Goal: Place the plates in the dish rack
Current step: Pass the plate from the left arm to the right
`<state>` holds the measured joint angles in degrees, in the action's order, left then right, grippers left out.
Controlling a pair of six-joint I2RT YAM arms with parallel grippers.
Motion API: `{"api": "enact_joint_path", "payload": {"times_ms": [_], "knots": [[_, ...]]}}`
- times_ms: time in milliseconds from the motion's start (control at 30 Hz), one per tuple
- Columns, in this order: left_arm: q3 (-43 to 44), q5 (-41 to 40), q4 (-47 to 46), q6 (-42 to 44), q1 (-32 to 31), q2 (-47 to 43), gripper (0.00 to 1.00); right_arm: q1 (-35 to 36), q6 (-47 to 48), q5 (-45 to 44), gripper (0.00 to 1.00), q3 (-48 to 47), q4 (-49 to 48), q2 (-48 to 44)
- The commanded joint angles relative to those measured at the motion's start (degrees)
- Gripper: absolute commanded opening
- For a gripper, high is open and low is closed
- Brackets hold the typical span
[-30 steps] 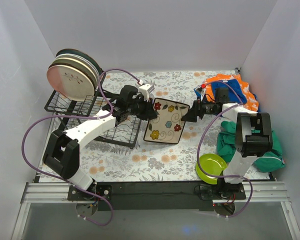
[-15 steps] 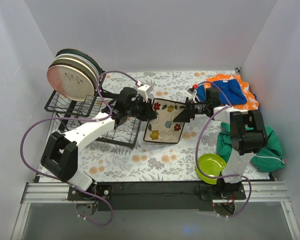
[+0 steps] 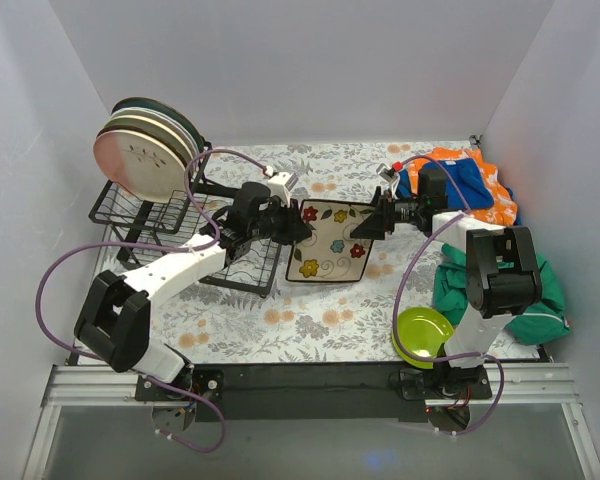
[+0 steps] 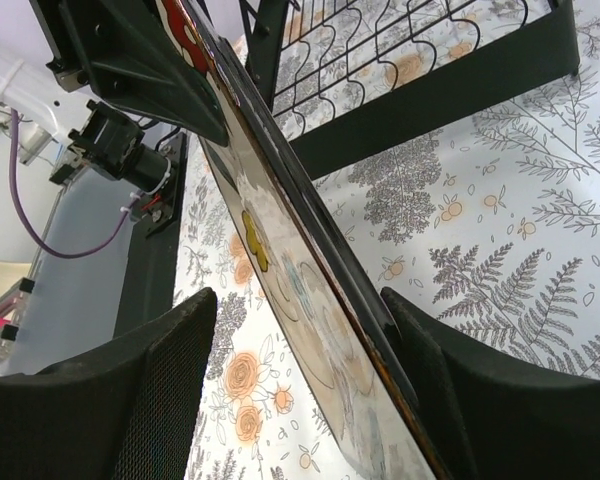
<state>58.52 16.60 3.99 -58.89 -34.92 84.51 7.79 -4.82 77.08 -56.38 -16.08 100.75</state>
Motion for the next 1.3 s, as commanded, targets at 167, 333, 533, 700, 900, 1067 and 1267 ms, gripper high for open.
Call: {"api": "enact_joint_path", "payload": {"times_ms": [167,333,533,700,900,1067,1267], "knots": [[-3.2,-10.9,-9.2,-7.3,0.0,-7.2,0.00,0.4,-6.9,6.4,0.60,-5.5,-2.3,0.3],[-4.1,-12.4,-9.4,-8.2,0.0,-7.5,0.00,0.6,-6.6,7.4,0.52,-5.7,-2.2,0.4],[-4.4,-14.6,-8.9,-9.1,0.0,-7.7,0.00,1.2,-6.6,7.6,0.52,-5.0,-2.1,-0.5],[-4.8,-14.9,-8.8,-9.5,0.2,-8.4,0.00,1.1,-6.4,8.5,0.10,-5.0,-1.9,-0.3],[-4.9,-14.7,-7.9,-9.4,0.5,-8.8,0.00,1.2,-4.4,8.9,0.01,-5.8,-1.9,-3.0],[-3.9,-12.7,-6.5,-9.0,0.5,-8.8,0.22,1.1,-7.3,8.4,0.01,-7.9,-1.9,-4.3],[-0.5,-13.6,-3.5,-6.9,0.5,-10.3,0.51,1.2,-11.2,3.8,0.01,-8.4,-1.6,-7.3]]}}
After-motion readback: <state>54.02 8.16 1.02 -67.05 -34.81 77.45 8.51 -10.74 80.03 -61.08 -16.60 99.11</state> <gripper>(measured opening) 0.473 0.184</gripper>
